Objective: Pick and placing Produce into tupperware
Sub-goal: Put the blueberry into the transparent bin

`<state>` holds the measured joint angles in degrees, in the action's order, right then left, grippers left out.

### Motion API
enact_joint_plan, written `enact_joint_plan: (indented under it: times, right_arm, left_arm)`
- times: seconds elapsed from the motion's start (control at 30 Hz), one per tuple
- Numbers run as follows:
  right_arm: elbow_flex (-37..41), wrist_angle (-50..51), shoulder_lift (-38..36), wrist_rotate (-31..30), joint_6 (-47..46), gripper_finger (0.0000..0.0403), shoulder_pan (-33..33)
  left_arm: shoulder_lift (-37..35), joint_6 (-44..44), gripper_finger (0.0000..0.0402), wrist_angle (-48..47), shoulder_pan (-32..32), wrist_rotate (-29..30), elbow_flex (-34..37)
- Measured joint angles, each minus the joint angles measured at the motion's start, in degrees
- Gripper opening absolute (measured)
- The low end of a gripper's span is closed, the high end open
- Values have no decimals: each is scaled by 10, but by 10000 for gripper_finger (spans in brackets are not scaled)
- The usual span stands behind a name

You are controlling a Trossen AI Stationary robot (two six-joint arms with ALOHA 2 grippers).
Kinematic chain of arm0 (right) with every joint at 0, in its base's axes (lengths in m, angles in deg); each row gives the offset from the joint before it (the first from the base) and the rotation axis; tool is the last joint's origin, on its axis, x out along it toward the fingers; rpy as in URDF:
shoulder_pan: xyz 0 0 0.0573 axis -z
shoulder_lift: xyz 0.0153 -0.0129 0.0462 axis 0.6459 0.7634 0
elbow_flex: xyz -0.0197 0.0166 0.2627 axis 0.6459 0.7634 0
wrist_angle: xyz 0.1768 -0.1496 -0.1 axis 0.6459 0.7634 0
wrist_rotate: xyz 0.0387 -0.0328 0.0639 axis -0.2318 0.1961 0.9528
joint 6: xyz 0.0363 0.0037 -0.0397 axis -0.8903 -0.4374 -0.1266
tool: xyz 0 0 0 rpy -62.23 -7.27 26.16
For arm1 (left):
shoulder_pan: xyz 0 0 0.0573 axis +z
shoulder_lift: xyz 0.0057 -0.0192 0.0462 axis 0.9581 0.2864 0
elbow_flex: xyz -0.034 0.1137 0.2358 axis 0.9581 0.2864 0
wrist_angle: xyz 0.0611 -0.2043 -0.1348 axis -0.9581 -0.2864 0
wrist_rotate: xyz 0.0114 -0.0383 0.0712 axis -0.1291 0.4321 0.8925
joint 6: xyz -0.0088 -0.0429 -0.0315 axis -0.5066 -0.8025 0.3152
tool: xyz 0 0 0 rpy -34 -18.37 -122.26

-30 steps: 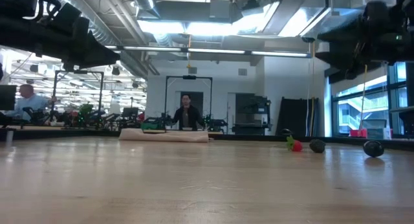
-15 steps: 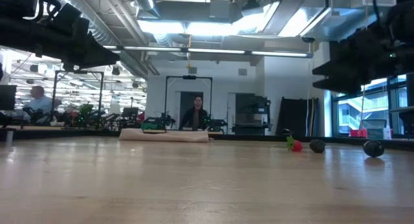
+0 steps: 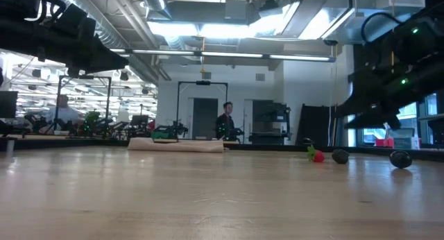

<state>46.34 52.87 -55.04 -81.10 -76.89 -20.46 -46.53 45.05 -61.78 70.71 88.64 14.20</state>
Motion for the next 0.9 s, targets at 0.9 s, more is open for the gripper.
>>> enact_joint_plan:
  times: [0.9]
  right_arm:
    - [5, -111, 134, -138, 36, 293, -29]
  left_arm:
    - [0, -13, 31, 0, 0, -5, 0]
